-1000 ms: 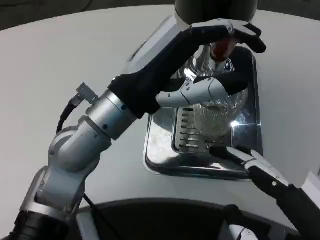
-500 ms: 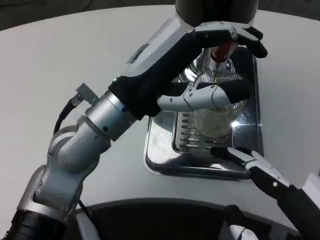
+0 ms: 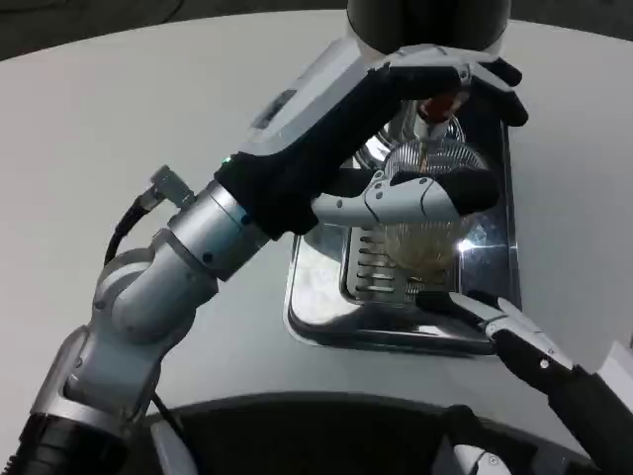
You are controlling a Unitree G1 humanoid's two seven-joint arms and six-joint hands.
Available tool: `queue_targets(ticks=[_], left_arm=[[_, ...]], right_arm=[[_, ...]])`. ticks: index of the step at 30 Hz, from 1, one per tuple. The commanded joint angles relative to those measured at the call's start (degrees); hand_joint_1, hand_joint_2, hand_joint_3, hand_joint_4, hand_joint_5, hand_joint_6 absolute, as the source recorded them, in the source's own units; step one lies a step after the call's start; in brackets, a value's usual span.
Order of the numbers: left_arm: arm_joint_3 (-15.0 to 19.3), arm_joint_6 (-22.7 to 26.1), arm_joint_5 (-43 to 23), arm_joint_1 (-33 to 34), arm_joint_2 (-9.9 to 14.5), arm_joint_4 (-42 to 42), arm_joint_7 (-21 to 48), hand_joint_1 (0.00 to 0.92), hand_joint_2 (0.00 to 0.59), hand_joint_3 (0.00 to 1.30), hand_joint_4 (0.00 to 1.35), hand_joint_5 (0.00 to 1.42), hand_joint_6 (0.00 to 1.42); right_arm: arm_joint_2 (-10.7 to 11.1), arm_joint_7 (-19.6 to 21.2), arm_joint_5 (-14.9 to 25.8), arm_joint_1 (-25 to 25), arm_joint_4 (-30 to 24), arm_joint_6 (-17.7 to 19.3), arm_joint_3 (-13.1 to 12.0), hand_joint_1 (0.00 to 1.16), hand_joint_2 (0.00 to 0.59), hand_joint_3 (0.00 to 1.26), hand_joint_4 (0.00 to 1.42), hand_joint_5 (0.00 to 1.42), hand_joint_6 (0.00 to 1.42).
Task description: Grasp the cup under the faucet to collect the drink, then remove the cup.
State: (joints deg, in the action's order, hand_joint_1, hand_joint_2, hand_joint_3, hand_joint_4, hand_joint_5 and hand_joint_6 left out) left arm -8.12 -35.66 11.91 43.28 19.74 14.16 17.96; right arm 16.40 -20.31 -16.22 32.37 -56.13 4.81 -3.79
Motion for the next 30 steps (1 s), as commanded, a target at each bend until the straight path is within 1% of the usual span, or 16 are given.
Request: queue_targets(ticks=[1, 17, 27, 30], left_arm=[[-1.8, -2.0, 2.5, -0.4, 0.9, 0.8, 0.5, 0.041, 0.085, 0.54, 0.31, 0.31, 0.17], [-2.7, -4.4, 5.9, -0.5, 1.9, 2.5, -2.7, 0.039, 0.085, 0.57, 0.32, 0.32, 0.16], [-3.2, -4.5, 6.3, -0.4, 2.3, 2.6, -3.5, 0.039, 0.085, 0.57, 0.32, 0.32, 0.16], [-3.2, -4.3, 5.9, -0.6, 2.3, 2.6, -3.5, 0.039, 0.085, 0.57, 0.32, 0.32, 0.16]], right_arm=[[-0.1, 0.5, 0.1, 0.7, 0.6, 0.2, 0.2, 0.65, 0.535, 0.16, 0.12, 0.03, 0.02], [-0.1, 0.7, 0.1, 0.3, 1.0, 0.1, 0.4, 0.65, 0.535, 0.17, 0.12, 0.05, 0.04], [-0.3, 1.1, 0.0, 0.0, 1.0, -0.2, 0.4, 0.65, 0.535, 0.17, 0.12, 0.09, 0.07], [-0.7, 1.6, 0.1, -0.1, 1.3, -0.3, 0.0, 0.65, 0.535, 0.17, 0.13, 0.1, 0.08]])
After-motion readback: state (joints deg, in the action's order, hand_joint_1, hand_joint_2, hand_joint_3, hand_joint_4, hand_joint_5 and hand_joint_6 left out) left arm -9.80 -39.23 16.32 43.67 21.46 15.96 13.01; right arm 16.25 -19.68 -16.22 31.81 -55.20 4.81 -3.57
